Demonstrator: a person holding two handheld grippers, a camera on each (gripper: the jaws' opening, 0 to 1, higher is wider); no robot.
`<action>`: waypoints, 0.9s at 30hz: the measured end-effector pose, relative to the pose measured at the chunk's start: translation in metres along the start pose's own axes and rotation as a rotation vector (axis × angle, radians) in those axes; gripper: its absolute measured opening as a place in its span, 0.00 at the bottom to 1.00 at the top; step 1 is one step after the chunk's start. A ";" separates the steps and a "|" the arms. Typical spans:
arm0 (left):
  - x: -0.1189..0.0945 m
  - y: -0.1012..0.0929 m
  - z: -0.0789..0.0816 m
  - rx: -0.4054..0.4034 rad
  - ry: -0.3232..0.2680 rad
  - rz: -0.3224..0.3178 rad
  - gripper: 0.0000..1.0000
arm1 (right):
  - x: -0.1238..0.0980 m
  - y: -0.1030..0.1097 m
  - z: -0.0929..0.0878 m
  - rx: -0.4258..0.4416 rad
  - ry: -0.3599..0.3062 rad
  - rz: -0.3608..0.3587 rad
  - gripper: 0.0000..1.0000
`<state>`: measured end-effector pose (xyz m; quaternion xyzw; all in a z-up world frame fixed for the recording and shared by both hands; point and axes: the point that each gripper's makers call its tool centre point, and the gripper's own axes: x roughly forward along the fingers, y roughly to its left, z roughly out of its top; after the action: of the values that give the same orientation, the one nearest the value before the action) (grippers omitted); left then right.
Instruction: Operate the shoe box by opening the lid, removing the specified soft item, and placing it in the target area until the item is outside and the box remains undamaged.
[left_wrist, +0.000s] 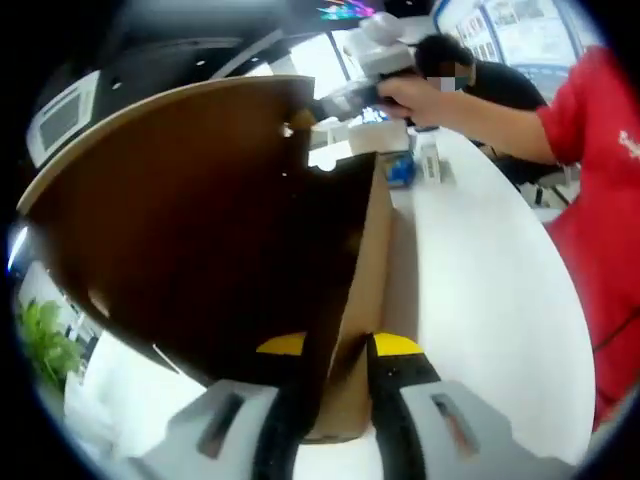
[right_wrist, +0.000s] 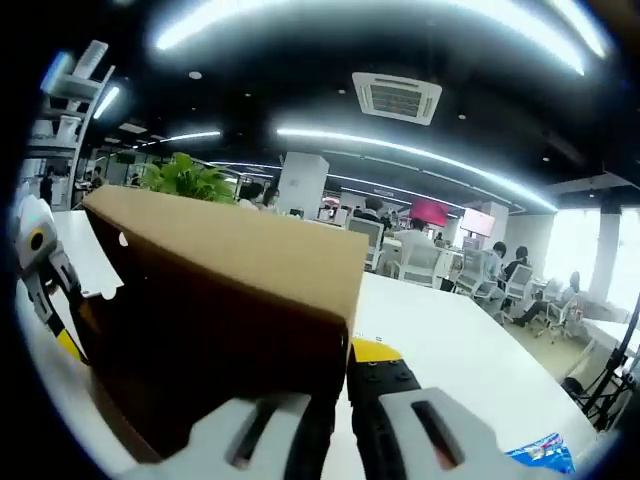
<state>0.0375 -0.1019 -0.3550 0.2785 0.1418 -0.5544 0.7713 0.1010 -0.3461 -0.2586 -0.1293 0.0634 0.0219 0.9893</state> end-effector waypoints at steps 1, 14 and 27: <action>-0.002 -0.001 0.007 -0.006 -0.025 0.010 0.25 | -0.002 0.001 0.000 -0.013 0.000 0.000 0.00; -0.056 0.016 0.028 -0.405 -0.282 0.164 0.80 | -0.018 0.006 -0.014 -0.053 0.047 0.018 0.03; -0.064 0.009 0.049 -0.356 -0.335 0.292 0.96 | -0.042 0.027 -0.034 0.107 0.131 0.320 0.29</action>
<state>0.0191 -0.0790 -0.2790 0.0606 0.0660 -0.4420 0.8925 0.0540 -0.3303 -0.2924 -0.0662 0.1484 0.1670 0.9725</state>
